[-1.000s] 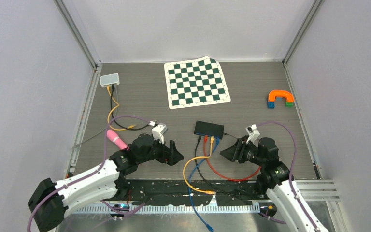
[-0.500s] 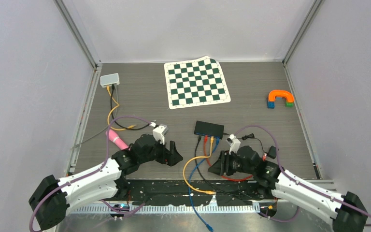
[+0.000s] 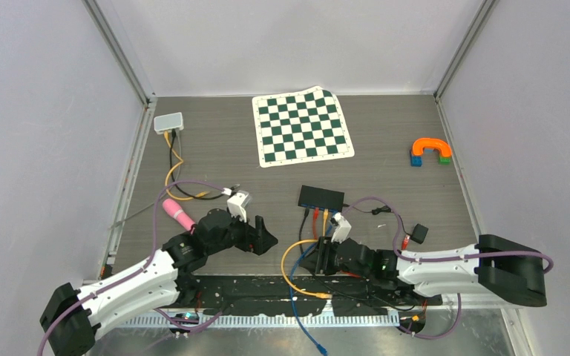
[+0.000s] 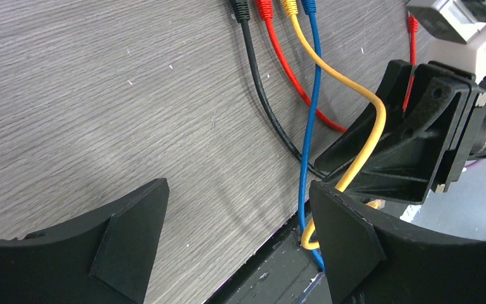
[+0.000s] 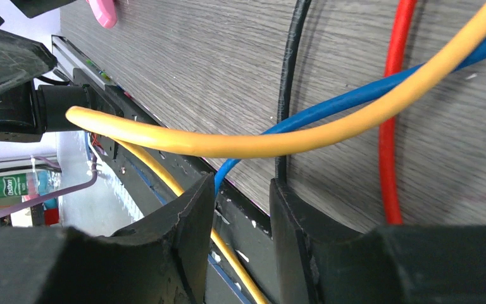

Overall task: Pull the plug from the switch port
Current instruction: Move the switch port to the center of the board.

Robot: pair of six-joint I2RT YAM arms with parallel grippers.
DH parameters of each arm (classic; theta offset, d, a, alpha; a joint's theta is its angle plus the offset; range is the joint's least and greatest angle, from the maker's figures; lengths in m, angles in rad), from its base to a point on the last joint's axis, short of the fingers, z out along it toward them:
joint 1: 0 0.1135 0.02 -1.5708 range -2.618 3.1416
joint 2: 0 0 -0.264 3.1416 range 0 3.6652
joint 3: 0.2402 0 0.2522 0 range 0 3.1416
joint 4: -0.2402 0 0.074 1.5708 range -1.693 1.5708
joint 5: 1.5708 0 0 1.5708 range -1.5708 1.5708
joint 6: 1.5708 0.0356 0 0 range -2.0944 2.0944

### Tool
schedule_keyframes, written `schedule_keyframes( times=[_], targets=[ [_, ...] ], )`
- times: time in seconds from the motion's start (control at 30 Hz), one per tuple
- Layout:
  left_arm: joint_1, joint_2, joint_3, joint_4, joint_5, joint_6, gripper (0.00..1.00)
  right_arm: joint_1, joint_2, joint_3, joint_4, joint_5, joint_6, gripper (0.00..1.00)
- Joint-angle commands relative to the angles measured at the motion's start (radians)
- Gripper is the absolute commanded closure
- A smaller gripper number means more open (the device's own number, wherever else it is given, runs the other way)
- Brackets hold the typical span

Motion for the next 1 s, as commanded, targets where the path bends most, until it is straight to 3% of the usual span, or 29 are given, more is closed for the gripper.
schedule_keyframes(
  times=[0.0, 0.37, 0.6, 0.8, 0.97],
  targets=[
    [-0.004, -0.029, -0.017, 0.002, -0.026, -0.012, 0.14, 0.064, 0.072, 0.064, 0.13, 0.107, 0.049, 0.56],
    [-0.004, -0.069, -0.017, -0.04, -0.049, -0.005, 0.14, 0.083, 0.136, 0.114, 0.064, 0.19, 0.086, 0.58],
    [-0.003, -0.088, -0.027, -0.045, -0.056, -0.008, 0.13, 0.082, 0.148, 0.153, -0.043, 0.202, 0.099, 0.7],
    [-0.003, -0.08, -0.023, -0.058, -0.057, -0.001, 0.13, 0.079, 0.015, 0.155, -0.217, 0.251, 0.074, 0.88],
    [-0.003, -0.048, -0.024, -0.031, -0.046, -0.005, 0.12, 0.062, -0.074, 0.148, -0.314, 0.271, 0.052, 0.86]
  ],
)
